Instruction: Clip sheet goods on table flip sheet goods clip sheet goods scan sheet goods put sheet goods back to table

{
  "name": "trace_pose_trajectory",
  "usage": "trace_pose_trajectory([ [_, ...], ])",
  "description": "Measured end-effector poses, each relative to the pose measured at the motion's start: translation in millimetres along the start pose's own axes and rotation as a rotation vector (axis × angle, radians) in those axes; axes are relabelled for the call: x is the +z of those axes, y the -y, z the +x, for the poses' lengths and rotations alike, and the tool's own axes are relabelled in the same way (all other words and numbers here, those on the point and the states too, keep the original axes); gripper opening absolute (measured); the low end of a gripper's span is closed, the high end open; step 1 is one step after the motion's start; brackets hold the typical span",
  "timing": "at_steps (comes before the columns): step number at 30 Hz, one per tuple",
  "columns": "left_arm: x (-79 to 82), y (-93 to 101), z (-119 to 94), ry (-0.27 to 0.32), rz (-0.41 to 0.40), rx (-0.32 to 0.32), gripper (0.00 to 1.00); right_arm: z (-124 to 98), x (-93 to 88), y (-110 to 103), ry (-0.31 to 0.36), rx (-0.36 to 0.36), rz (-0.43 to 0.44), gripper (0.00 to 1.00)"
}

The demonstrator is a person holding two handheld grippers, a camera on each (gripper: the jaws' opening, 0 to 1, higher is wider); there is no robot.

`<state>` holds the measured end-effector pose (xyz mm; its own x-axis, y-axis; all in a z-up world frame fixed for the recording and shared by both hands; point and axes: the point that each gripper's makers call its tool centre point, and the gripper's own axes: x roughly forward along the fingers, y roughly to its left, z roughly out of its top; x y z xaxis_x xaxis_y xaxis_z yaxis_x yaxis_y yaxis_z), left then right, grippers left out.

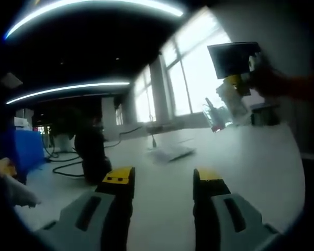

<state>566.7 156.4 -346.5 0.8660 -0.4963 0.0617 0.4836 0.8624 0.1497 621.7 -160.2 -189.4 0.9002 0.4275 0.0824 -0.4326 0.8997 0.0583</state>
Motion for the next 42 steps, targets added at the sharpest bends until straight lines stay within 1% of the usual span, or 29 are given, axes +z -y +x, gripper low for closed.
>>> trace_pose_trajectory([
  [5, 1.6, -5.0, 0, 0.014, -0.035, 0.011, 0.38, 11, 7.4, -9, 0.021, 0.010, -0.018, 0.00],
  [8, -0.1, -5.1, 2, 0.009, -0.026, 0.002, 0.38, 17, 13.4, -12, 0.037, 0.018, -0.024, 0.00],
  [9, -0.4, -4.7, 2, 0.008, -0.022, 0.000, 0.38, 18, 16.6, -15, 0.053, 0.022, -0.015, 0.00],
  [12, -1.4, -5.4, 3, 0.005, -0.020, -0.001, 0.38, 24, 19.7, -18, 0.070, 0.024, -0.002, 0.00],
  [15, -2.3, -10.2, 3, 0.002, -0.027, 0.015, 0.40, 31, 20.1, -23, 0.078, 0.029, -0.001, 0.00],
  [20, -0.7, -5.3, 2, 0.004, -0.025, 0.008, 0.40, 42, 22.1, -30, 0.096, 0.034, 0.003, 0.00],
  [26, -0.6, -5.2, 2, 0.005, -0.022, 0.004, 0.40, 51, 24.8, -29, 0.115, 0.020, -0.008, 0.00],
  [32, -2.6, -5.8, 1, -0.001, -0.026, 0.004, 0.40, 63, 24.7, -34, 0.124, 0.018, -0.014, 0.00],
  [42, -5.4, -6.7, 2, -0.015, -0.019, 0.006, 0.40, 94, 26.9, -50, 0.149, 0.037, 0.014, 0.00],
])
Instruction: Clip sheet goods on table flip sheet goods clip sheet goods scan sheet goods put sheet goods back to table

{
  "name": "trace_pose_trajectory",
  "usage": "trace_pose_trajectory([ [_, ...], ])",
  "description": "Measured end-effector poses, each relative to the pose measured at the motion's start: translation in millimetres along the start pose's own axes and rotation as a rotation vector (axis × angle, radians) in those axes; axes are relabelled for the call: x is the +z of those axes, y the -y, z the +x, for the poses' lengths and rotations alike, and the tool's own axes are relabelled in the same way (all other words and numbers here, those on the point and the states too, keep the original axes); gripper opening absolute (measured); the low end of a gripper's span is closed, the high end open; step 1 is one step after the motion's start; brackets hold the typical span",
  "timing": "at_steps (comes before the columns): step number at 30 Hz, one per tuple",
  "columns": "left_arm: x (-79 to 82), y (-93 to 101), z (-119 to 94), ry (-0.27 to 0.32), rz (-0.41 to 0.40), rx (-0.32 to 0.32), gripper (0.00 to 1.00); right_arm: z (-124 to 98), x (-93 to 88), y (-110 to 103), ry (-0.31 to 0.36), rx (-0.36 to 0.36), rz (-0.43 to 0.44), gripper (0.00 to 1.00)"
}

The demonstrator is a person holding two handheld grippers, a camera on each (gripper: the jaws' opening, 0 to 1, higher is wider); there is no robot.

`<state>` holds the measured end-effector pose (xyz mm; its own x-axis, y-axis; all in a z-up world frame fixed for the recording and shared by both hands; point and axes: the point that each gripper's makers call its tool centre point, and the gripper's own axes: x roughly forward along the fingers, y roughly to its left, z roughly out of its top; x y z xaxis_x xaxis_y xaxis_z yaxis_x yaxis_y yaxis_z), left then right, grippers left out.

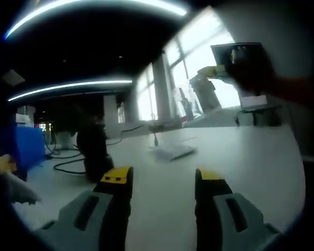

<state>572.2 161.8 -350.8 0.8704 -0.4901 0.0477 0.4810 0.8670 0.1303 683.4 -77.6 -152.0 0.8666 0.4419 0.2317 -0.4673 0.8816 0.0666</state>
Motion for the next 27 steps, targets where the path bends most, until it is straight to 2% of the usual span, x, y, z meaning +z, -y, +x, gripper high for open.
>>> trace_pose_trajectory([
  [8, -2.7, 4.1, 0, -0.014, 0.010, -0.015, 0.40, 24, -12.9, -12, 0.003, 0.002, 0.001, 0.00],
  [15, -4.3, 5.5, 0, -0.022, 0.014, -0.020, 0.40, 38, -10.4, -28, 0.010, 0.016, -0.024, 0.00],
  [20, -4.2, 7.6, 0, -0.024, 0.019, -0.025, 0.40, 49, -7.7, -31, 0.023, 0.015, 0.001, 0.00],
  [22, -3.5, 8.2, 0, -0.022, 0.020, -0.024, 0.40, 54, -11.0, -33, 0.017, 0.004, 0.032, 0.00],
  [27, -3.2, 9.1, 0, -0.025, 0.022, -0.020, 0.40, 70, -21.4, -45, -0.006, 0.017, 0.012, 0.00],
])
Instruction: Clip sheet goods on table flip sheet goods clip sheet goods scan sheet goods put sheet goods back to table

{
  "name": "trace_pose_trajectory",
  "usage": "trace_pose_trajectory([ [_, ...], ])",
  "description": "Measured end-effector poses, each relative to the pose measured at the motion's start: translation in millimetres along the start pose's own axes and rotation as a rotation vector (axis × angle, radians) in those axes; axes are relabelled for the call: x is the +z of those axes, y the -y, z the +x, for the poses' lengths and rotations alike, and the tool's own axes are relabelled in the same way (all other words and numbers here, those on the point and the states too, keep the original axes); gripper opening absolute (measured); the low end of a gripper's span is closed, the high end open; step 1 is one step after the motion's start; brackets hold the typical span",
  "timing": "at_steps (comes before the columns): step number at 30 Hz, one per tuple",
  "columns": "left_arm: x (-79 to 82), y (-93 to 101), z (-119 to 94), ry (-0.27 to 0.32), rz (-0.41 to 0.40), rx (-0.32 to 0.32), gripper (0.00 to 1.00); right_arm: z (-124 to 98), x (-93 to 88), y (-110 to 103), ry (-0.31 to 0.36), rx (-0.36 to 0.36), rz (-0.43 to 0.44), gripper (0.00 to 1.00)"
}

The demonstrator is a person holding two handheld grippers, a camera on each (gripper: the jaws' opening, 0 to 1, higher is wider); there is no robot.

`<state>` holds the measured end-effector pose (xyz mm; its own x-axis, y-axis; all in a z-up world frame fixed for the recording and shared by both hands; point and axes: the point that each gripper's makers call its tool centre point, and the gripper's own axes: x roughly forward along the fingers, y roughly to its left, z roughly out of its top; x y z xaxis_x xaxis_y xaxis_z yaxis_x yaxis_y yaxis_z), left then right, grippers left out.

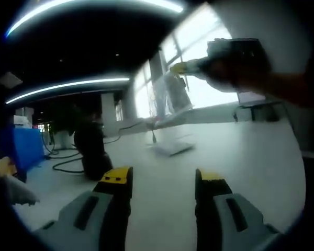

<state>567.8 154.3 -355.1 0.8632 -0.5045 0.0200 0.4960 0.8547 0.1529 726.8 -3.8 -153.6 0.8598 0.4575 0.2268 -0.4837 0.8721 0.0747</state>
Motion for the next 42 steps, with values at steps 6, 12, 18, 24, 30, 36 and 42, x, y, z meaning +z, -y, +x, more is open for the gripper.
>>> trace_pose_trajectory([
  [6, 0.7, 2.2, 0, 0.004, -0.002, -0.010, 0.40, 14, -7.6, -3, -0.009, -0.004, -0.029, 0.00],
  [12, -0.4, 0.7, 0, 0.002, 0.002, -0.009, 0.40, 21, -7.3, -1, 0.003, -0.027, -0.047, 0.00],
  [18, -0.8, -1.4, 1, 0.004, 0.000, -0.009, 0.40, 28, -15.5, -3, 0.012, -0.044, -0.057, 0.00],
  [24, -1.1, -1.3, 1, 0.004, 0.000, -0.012, 0.40, 34, -15.9, -1, 0.051, -0.065, -0.019, 0.00],
  [30, -1.1, -1.6, 2, 0.003, -0.005, -0.011, 0.40, 39, -14.4, -8, 0.089, -0.060, -0.061, 0.00],
  [36, -0.6, -3.1, 1, 0.007, -0.014, -0.006, 0.40, 48, -21.1, -17, 0.102, -0.064, -0.118, 0.00],
  [42, -0.2, -2.1, 1, 0.008, -0.015, -0.007, 0.40, 49, -21.4, -27, 0.138, -0.068, -0.139, 0.00],
])
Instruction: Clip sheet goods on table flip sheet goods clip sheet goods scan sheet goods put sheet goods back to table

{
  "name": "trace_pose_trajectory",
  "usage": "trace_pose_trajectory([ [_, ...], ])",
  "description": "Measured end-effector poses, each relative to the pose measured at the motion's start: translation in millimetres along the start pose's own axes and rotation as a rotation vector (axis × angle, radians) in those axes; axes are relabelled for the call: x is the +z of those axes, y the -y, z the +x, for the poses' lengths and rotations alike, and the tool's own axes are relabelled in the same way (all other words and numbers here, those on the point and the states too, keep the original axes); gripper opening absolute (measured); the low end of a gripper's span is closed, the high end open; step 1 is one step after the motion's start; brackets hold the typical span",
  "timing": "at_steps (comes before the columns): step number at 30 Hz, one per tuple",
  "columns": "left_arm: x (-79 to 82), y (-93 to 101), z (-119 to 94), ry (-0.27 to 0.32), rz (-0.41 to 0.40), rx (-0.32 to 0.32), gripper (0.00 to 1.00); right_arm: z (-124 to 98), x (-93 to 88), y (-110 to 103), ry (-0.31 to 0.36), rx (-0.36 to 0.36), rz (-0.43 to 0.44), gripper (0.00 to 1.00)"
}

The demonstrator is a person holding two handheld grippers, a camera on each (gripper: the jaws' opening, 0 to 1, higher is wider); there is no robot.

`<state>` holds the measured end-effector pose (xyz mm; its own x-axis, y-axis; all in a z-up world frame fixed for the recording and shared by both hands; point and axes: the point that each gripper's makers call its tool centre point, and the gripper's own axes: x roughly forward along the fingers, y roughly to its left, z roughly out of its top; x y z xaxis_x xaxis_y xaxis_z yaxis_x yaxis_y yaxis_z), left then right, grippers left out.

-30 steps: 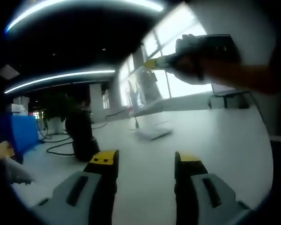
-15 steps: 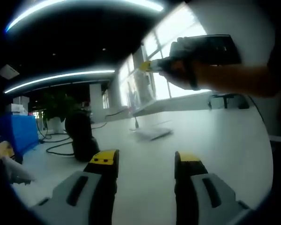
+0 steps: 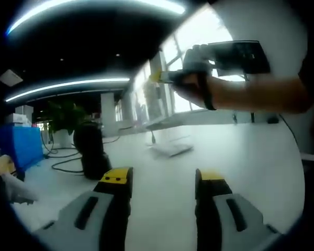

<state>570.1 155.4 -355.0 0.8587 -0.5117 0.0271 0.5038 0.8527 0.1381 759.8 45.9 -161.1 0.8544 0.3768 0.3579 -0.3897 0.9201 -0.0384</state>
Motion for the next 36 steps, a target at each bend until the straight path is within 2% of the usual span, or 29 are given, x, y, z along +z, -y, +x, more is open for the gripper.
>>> trace_pose_trajectory([
  [7, 0.9, 0.6, 0, 0.004, -0.004, -0.003, 0.40, 7, -1.4, -11, 0.010, 0.027, -0.026, 0.00],
  [22, 1.7, 2.1, -1, 0.005, -0.007, -0.009, 0.40, 20, -31.2, -16, -0.027, 0.013, 0.018, 0.00],
  [26, 1.9, 3.4, -1, 0.005, -0.007, -0.014, 0.40, 21, -39.4, -17, -0.036, 0.020, -0.028, 0.00],
  [28, 2.1, 3.4, -1, 0.007, -0.007, -0.015, 0.40, 21, -43.3, -15, -0.047, 0.016, -0.020, 0.00],
  [36, 2.5, 2.6, 0, 0.009, -0.011, -0.015, 0.40, 20, -47.2, -16, -0.062, 0.019, -0.009, 0.00],
])
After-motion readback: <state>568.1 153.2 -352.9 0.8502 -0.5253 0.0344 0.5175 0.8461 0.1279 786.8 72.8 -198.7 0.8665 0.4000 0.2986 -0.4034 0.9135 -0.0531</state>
